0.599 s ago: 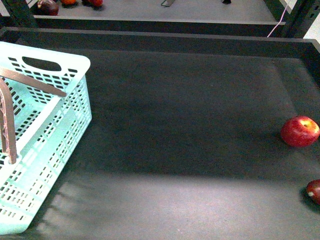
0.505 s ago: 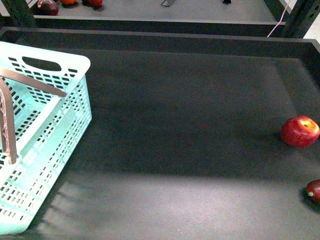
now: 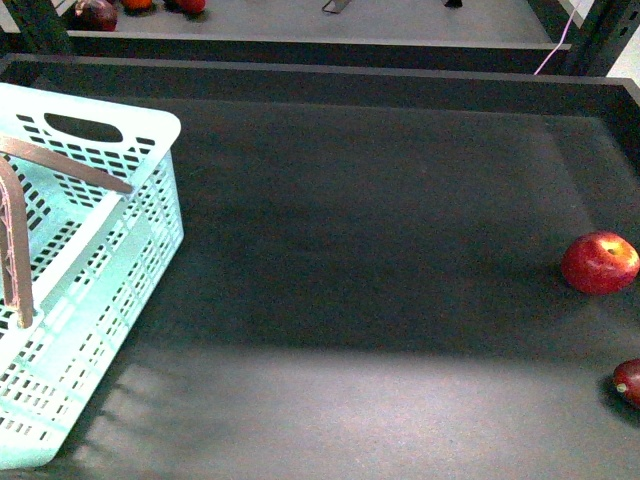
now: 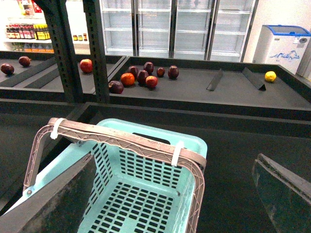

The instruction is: Pick apple with right arm and hold basket with left

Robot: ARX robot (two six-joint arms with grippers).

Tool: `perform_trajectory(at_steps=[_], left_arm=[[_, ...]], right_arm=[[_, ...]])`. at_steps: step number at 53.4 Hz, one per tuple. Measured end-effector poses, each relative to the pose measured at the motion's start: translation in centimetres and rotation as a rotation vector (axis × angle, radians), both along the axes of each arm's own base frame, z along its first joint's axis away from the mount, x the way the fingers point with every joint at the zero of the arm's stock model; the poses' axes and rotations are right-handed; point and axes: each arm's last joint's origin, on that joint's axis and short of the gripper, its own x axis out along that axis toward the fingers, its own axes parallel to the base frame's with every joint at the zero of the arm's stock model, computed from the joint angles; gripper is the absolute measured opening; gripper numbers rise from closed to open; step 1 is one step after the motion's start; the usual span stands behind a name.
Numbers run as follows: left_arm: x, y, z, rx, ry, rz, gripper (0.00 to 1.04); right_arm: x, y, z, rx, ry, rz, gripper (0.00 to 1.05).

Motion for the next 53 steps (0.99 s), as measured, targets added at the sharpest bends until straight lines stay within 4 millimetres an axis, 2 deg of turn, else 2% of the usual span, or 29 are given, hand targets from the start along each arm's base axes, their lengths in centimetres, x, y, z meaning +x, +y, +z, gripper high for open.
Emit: perform_trajectory(at_steps=[21, 27, 32, 39, 45, 53], left_arm=[[0.0, 0.0, 0.0, -0.008, 0.009, 0.008, 0.98], [0.6, 0.4, 0.0, -0.150, 0.340, 0.151, 0.98], [2.2, 0.9, 0.1, -0.301, 0.445, 0.194, 0.98], [5.0, 2.1, 0.8, -0.509, 0.448, 0.194, 0.98], [9.1, 4.0, 1.3, -0.679, 0.429, 0.223, 0.98], [14.5, 6.0, -0.1, -0.852, 0.462, 0.254, 0.98]], right_arm=[[0.0, 0.0, 0.0, 0.000, 0.000, 0.000, 0.96], [0.0, 0.0, 0.0, 0.000, 0.000, 0.000, 0.96], [0.0, 0.0, 0.0, 0.000, -0.001, 0.002, 0.96], [0.0, 0.0, 0.0, 0.000, -0.001, 0.001, 0.96], [0.0, 0.0, 0.0, 0.000, -0.001, 0.001, 0.96], [0.0, 0.0, 0.0, 0.000, -0.001, 0.001, 0.96]])
